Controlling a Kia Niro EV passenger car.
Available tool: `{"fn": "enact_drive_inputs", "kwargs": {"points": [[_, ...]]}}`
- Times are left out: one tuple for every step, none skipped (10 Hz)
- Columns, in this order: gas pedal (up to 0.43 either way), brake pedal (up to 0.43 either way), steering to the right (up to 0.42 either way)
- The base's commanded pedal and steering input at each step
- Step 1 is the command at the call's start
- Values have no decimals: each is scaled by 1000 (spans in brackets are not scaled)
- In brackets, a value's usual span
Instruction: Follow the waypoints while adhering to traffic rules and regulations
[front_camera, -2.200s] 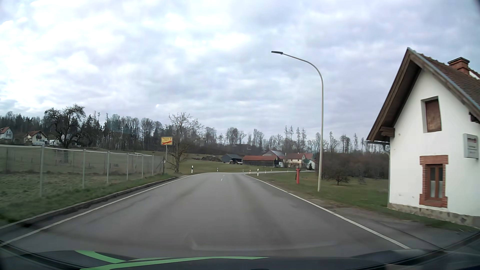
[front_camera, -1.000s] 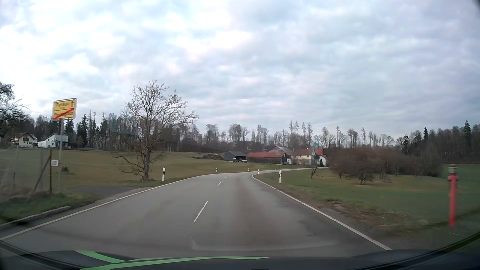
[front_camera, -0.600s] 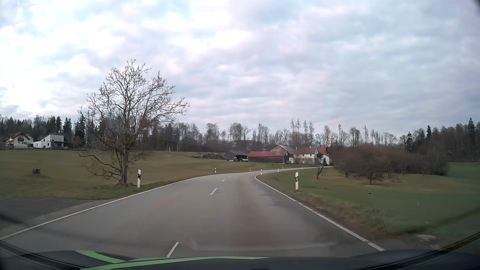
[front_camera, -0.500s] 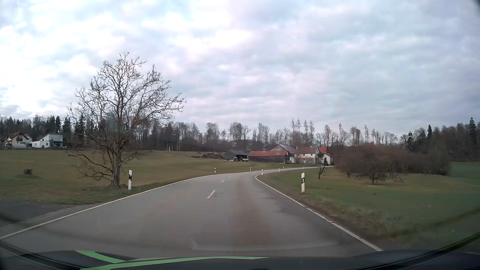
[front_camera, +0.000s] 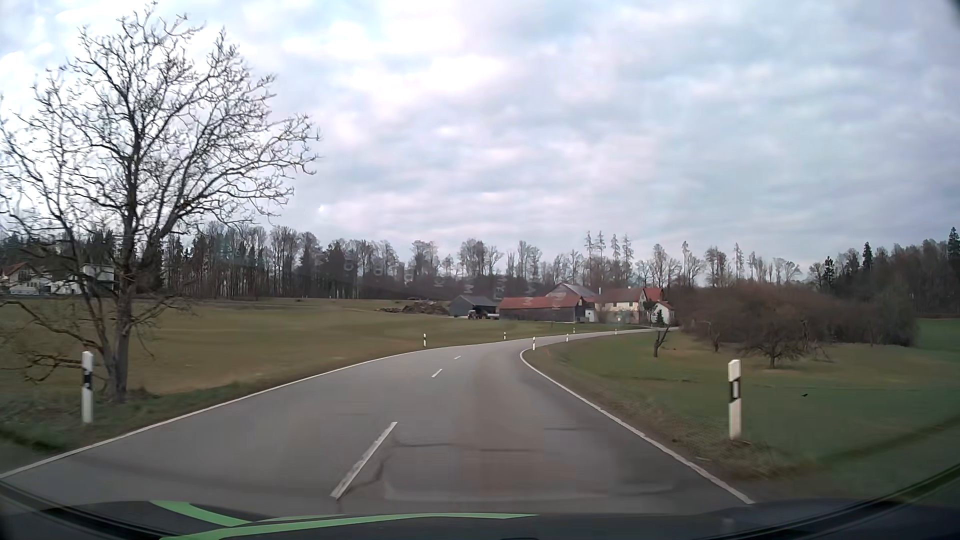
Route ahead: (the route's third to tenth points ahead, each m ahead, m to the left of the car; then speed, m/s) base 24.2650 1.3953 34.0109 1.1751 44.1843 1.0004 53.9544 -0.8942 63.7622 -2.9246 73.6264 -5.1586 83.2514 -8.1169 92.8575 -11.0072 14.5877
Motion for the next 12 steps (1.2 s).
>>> {"fn": "enact_drive_inputs", "kwargs": {"points": [[240, 0, 0], [240, 0, 0], [240, 0, 0], [240, 0, 0], [240, 0, 1], [240, 0, 3], [240, 0, 5], [240, 0, 6], [240, 0, 6], [240, 0, 7], [240, 0, 9], [248, 0, 10]]}}
